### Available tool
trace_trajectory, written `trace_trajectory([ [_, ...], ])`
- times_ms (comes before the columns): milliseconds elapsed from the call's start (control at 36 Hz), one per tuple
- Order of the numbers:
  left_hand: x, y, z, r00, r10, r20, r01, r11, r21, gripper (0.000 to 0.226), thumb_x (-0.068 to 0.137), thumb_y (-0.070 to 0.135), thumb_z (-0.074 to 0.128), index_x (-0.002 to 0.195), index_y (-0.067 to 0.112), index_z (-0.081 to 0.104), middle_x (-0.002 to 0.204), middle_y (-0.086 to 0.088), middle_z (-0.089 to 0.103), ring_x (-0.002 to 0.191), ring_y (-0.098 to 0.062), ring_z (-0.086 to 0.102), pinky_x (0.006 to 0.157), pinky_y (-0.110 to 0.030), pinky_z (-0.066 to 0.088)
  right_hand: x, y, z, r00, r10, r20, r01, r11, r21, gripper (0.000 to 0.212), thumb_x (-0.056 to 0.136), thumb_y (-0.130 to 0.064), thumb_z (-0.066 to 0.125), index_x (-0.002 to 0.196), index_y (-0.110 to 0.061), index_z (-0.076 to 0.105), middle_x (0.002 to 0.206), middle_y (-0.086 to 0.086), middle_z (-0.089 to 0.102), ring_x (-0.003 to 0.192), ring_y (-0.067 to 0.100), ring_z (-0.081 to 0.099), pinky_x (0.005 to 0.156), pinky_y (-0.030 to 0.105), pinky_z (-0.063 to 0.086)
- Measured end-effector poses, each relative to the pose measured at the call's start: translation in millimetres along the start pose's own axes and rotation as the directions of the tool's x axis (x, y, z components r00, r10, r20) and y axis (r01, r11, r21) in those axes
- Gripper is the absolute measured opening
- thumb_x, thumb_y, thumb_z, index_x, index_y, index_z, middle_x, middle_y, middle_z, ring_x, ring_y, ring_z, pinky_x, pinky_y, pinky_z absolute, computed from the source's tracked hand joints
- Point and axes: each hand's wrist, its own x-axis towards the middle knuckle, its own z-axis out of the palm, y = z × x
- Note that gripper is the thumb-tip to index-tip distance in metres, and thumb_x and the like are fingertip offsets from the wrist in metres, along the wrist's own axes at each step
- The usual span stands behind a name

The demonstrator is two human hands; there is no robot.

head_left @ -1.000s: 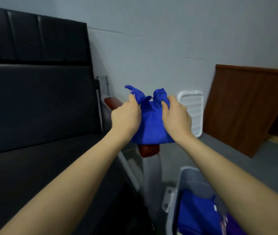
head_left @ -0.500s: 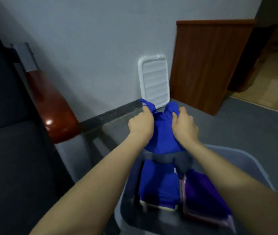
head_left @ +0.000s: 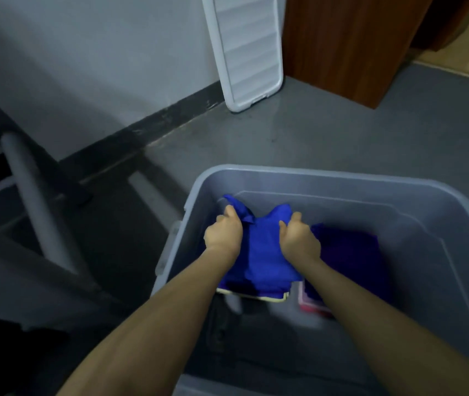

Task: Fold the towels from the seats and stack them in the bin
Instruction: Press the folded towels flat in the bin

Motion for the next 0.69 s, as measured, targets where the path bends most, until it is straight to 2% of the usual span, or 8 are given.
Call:
trace_trajectory([
  [111, -1, 1, 22, 0.985, 0.023, -0.169, -0.011, 0.998, 0.069, 0.034, 0.09, 0.009, 0.049, 0.123, 0.006, 0.045, 0.122, -0.013, 0.048, 0.101, -0.028, 0.056, 0.076, -0.032, 0.048, 4, 10, 21, 0.998, -0.042, 0.051, 0.039, 0.997, 0.062, 0.03, 0.101, -0.026, 0.041, 0.115, 0.0, 0.041, 0.108, 0.018, 0.061, 0.097, 0.036, 0.059, 0.068, 0.037, 0.04],
  [194, 0, 0, 24, 0.948, 0.205, -0.242, -0.165, 0.97, 0.178, 0.035, 0.058, 0.008, 0.072, 0.092, 0.01, 0.061, 0.094, -0.011, 0.059, 0.076, -0.027, 0.057, 0.062, -0.033, 0.046, 7, 12, 30, 0.998, -0.048, 0.048, 0.039, 0.986, 0.164, 0.02, 0.097, -0.013, 0.043, 0.114, -0.002, 0.042, 0.106, 0.013, 0.058, 0.089, 0.028, 0.055, 0.067, 0.031, 0.034],
  [278, 0, -1, 33, 0.941, 0.34, -0.007, -0.333, 0.926, 0.178, 0.033, 0.085, 0.007, 0.051, 0.118, 0.006, 0.048, 0.121, -0.013, 0.048, 0.108, -0.031, 0.046, 0.088, -0.036, 0.036, 8, 12, 34, 0.999, -0.043, -0.026, 0.05, 0.93, 0.364, 0.023, 0.086, 0.005, 0.044, 0.104, -0.009, 0.042, 0.094, 0.006, 0.051, 0.079, 0.022, 0.047, 0.066, 0.03, 0.035],
  [361, 1, -6, 43, 0.932, 0.361, 0.019, -0.356, 0.907, 0.225, 0.032, 0.093, 0.006, 0.037, 0.125, 0.005, 0.044, 0.129, -0.013, 0.042, 0.118, -0.031, 0.038, 0.1, -0.037, 0.028, 8, 11, 37, 0.993, -0.076, -0.085, 0.108, 0.864, 0.492, 0.04, 0.077, 0.012, 0.042, 0.1, -0.021, 0.038, 0.091, 0.002, 0.051, 0.075, 0.024, 0.05, 0.066, 0.036, 0.041],
  [472, 1, -7, 49, 0.962, 0.271, -0.025, -0.257, 0.937, 0.235, 0.045, 0.093, 0.01, 0.039, 0.138, 0.003, 0.032, 0.141, -0.014, 0.031, 0.122, -0.032, 0.035, 0.101, -0.037, 0.027, 10, 11, 37, 0.993, -0.049, -0.108, 0.103, 0.81, 0.577, 0.052, 0.074, 0.01, 0.04, 0.106, -0.03, 0.04, 0.09, 0.002, 0.056, 0.062, 0.021, 0.05, 0.06, 0.039, 0.044],
  [583, 0, -3, 48, 0.972, 0.211, -0.099, -0.19, 0.964, 0.187, 0.056, 0.093, 0.008, 0.038, 0.146, 0.003, 0.018, 0.147, -0.016, 0.024, 0.124, -0.031, 0.036, 0.1, -0.035, 0.031, 12, 19, 41, 0.995, -0.046, -0.088, 0.089, 0.809, 0.581, 0.036, 0.084, 0.003, 0.042, 0.113, -0.018, 0.045, 0.078, -0.002, 0.055, 0.055, 0.017, 0.048, 0.054, 0.037, 0.042],
  [639, 2, -4, 46, 0.964, 0.223, -0.147, -0.191, 0.96, 0.203, 0.056, 0.09, 0.011, 0.046, 0.144, 0.009, 0.03, 0.142, -0.016, 0.036, 0.117, -0.029, 0.045, 0.093, -0.034, 0.038, 14, 21, 43, 0.995, -0.04, -0.095, 0.089, 0.807, 0.584, 0.031, 0.085, 0.002, 0.042, 0.111, -0.014, 0.047, 0.078, 0.001, 0.056, 0.056, 0.016, 0.048, 0.054, 0.034, 0.04],
  [694, 8, -4, 44, 0.939, 0.289, -0.186, -0.232, 0.933, 0.275, 0.056, 0.073, 0.021, 0.07, 0.127, 0.018, 0.056, 0.123, -0.011, 0.057, 0.096, -0.025, 0.058, 0.075, -0.03, 0.046, 15, 21, 42, 0.994, -0.032, -0.101, 0.086, 0.801, 0.593, 0.036, 0.085, 0.005, 0.039, 0.114, -0.014, 0.046, 0.077, 0.005, 0.056, 0.055, 0.018, 0.046, 0.052, 0.034, 0.04],
])
